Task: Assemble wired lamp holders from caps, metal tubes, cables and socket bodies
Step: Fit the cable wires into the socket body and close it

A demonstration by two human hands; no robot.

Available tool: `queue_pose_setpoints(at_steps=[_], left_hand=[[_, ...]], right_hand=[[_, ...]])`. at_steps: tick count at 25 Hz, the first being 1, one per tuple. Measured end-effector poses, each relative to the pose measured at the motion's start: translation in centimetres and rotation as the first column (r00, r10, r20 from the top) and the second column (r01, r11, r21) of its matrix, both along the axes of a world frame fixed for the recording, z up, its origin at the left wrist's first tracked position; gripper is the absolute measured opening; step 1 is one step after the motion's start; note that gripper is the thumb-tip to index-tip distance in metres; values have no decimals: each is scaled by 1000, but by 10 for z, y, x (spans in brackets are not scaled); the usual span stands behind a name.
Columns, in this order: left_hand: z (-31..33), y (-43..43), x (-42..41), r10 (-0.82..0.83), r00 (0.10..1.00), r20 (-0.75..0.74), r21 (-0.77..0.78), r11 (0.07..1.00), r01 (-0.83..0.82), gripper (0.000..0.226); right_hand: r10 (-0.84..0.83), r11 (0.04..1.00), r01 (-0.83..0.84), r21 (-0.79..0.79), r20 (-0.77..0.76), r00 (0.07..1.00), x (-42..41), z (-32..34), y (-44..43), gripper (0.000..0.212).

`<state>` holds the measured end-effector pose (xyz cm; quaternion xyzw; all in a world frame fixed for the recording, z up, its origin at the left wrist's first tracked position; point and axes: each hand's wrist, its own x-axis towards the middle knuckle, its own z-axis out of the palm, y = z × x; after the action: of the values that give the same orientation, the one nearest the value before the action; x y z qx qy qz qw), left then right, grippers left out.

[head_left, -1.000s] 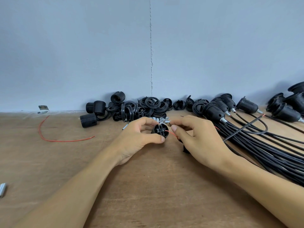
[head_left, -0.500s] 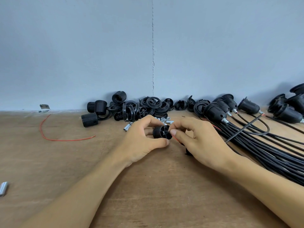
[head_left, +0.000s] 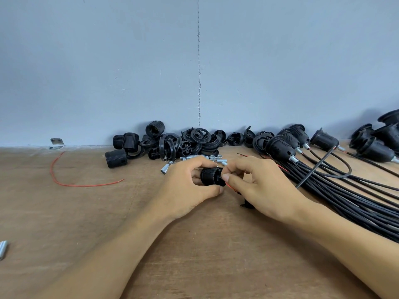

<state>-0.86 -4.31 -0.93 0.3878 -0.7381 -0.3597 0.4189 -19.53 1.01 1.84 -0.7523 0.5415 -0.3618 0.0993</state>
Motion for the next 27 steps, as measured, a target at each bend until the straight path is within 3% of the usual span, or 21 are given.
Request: queue_pose_setpoints(at_steps=[4, 8, 14, 16, 21, 27], left_hand=[[2, 4, -2, 25, 999, 42, -80, 997, -22, 43], [5, 7, -5, 70, 992, 106, -183, 982, -50, 41], [-1, 9, -12, 247, 940, 237, -411, 902, -133, 38], [-1, 10, -13, 258, 933, 252, -444, 887, -125, 36], [0, 13, -14, 303, 917, 258, -462, 873, -158, 22], [-1, 9, -11, 269, 951, 149, -294, 931, -217, 26]], right_hand=[[-29, 999, 29, -17, -24, 999, -1, 0, 0, 12], [-44, 996, 31, -85, -155, 987, -1, 1, 1, 13], [-102, 992, 81, -95, -252, 962, 2, 0, 1, 11], [-119, 991, 103, -84, -217, 969, 4, -3, 1, 11], [-159, 979, 143, 143, 104, 982, 3, -10, -6, 18], [-135, 990, 126, 67, 147, 980, 7, -10, -2, 12]])
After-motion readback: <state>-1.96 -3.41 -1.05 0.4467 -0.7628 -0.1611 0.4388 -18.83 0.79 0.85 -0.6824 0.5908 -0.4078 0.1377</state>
